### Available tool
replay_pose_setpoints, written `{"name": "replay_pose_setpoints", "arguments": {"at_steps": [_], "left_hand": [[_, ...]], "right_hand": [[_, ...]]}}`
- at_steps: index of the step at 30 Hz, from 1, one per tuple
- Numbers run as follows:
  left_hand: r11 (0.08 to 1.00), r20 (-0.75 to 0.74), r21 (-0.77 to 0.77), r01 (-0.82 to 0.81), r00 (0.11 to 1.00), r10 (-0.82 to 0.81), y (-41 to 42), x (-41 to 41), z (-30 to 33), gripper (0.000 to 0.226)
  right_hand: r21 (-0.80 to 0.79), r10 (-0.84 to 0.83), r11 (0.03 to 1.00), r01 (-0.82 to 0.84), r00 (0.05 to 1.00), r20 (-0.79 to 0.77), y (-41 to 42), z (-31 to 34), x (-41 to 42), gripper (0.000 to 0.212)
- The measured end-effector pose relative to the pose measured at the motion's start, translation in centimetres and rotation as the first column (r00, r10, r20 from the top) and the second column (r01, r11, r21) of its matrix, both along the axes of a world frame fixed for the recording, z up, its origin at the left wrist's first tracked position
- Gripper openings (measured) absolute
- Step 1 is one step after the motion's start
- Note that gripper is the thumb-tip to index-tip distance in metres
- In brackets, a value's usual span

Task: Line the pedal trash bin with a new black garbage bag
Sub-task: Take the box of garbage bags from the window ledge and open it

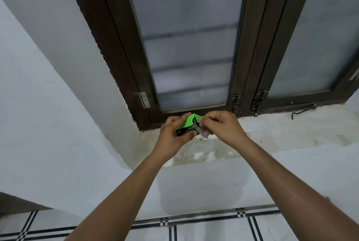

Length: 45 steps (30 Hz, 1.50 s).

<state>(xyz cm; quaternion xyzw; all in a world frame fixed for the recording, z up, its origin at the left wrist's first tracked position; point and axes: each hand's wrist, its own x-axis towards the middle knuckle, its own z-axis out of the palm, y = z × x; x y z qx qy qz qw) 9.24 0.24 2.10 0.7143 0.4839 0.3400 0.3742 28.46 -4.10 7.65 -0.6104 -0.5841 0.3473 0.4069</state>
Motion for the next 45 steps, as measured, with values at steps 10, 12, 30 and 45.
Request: {"name": "replay_pose_setpoints", "arguments": {"at_steps": [10, 12, 30, 45], "left_hand": [[0.995, -0.197, 0.093, 0.041, 0.980, -0.022, -0.4, -0.1, 0.0, 0.064], [0.994, -0.214, 0.104, 0.039, 0.977, -0.016, -0.6, 0.0, 0.2, 0.065], [0.838, -0.728, 0.495, 0.230, 0.636, 0.256, -1.4, 2.8, 5.3, 0.064], [0.977, -0.595, 0.207, -0.050, 0.786, 0.166, 2.2, 0.4, 6.3, 0.069]], "right_hand": [[-0.264, -0.018, 0.963, -0.044, 0.974, -0.226, 1.4, 0.0, 1.1, 0.022], [-0.284, -0.007, 0.957, -0.065, 0.969, -0.246, 1.5, 0.0, 1.4, 0.029], [-0.323, -0.405, 0.896, 0.304, 0.858, -0.316, 1.5, -5.0, 0.6, 0.013], [-0.492, -0.450, 0.870, -0.042, 0.342, -0.825, 0.4, -5.2, 3.5, 0.018]]}}
